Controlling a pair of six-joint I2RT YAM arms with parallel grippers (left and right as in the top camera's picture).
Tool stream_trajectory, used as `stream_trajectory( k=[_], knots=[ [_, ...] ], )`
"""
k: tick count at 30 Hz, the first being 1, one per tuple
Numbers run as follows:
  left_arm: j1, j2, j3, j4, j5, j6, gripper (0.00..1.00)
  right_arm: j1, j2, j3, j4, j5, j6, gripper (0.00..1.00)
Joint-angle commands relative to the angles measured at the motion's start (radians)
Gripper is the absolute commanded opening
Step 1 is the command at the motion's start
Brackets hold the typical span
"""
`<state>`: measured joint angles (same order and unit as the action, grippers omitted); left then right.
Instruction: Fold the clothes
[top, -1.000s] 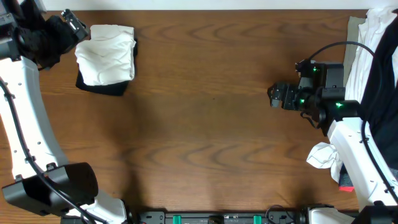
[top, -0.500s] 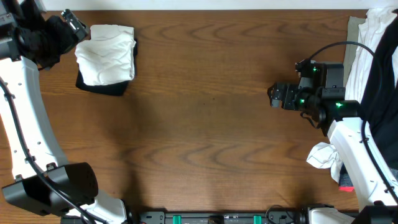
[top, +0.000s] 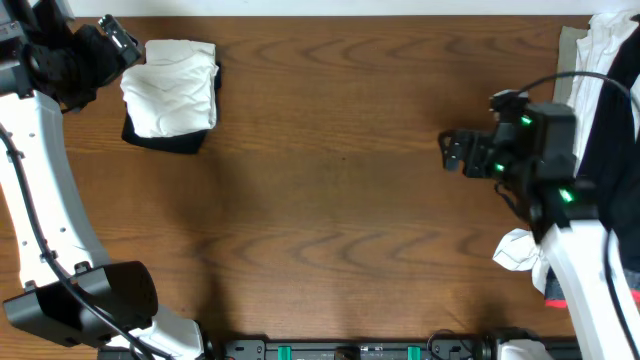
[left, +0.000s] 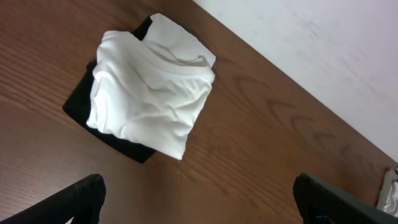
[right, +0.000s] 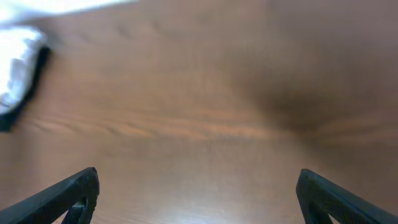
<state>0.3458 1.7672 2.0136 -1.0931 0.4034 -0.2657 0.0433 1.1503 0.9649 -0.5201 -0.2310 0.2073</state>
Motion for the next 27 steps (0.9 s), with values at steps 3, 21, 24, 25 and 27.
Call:
stream_trajectory(
  k=[3,21,24,25,27],
  knots=[
    [0.002,0.006,-0.005,-0.002,-0.012,-0.006,0.98,-0.002,-0.279,0.002,-0.002,0.005,-0.008,0.99],
    [0.002,0.006,-0.005,-0.002,-0.012,-0.006,0.98,0.01,-0.996,-0.164,-0.178,0.049,-0.014,0.99],
    [0.002,0.006,-0.005,-0.002,-0.012,-0.006,0.98,0.01,-1.075,-0.258,-0.151,0.051,-0.014,0.99],
    [0.002,0.006,-0.005,-0.002,-0.012,-0.006,0.98,0.01,-1.097,-0.295,-0.125,0.051,-0.014,0.99],
    [0.002,0.006,-0.005,-0.002,-0.012,-0.006,0.98,0.01,-1.131,-0.367,-0.051,0.051,-0.014,0.99]
  ],
)
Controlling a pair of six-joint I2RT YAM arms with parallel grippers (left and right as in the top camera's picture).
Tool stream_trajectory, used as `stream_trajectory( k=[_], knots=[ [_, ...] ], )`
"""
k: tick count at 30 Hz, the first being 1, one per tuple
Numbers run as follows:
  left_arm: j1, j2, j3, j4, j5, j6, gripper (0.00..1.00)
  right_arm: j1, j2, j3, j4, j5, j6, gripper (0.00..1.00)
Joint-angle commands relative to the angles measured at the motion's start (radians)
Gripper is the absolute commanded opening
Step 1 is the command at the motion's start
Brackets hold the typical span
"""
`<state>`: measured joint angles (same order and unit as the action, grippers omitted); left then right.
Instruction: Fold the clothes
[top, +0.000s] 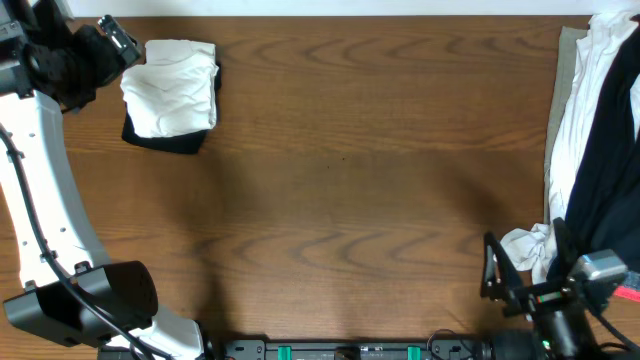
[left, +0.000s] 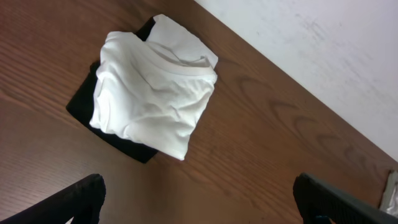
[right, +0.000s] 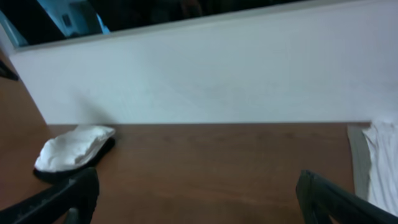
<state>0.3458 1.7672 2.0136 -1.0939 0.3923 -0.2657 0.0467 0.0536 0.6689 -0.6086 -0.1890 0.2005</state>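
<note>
A folded white garment (top: 171, 87) lies on a folded black one (top: 162, 141) at the table's far left; the pile (left: 152, 106) fills the left wrist view and shows small in the right wrist view (right: 73, 147). My left gripper (top: 118, 40) hovers open just left of the pile, nothing between its fingers (left: 84, 196). At the near right edge my right gripper (top: 490, 280) stands open and empty, fingers (right: 336, 199) wide. Unfolded white and dark clothes (top: 590, 130) are heaped along the right edge.
A crumpled white piece (top: 525, 248) lies near the right arm's base. A grey cloth (top: 566, 50) sits under the heap at the far right corner. A white wall (right: 205, 74) bounds the table's far side.
My right arm has pulled back from mid-right of the table to the near right edge, its camera now level toward the far wall. The left gripper and folded pile barely changed.
</note>
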Motion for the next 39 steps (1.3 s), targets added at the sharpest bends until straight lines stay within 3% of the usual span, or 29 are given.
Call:
stream_trajectory(
  k=[1,12,20,33,39],
  knots=[
    [0.002,0.006,-0.005,-0.002,-0.001,-0.006,0.98,0.006,-0.05,-0.111,0.086,0.01,-0.007,0.99],
    [0.002,0.006,-0.005,-0.002,-0.001,-0.006,0.98,0.007,-0.048,-0.48,0.576,0.091,-0.006,0.99],
    [0.002,0.006,-0.005,-0.002,-0.001,-0.006,0.98,0.007,-0.048,-0.663,0.773,0.148,-0.006,0.99],
    [0.002,0.006,-0.005,-0.002,-0.001,-0.006,0.98,0.007,-0.048,-0.664,0.531,0.207,-0.007,0.99],
    [0.002,0.006,-0.005,-0.002,-0.001,-0.006,0.98,0.005,-0.048,-0.663,0.536,0.208,-0.007,0.99]
  ],
)
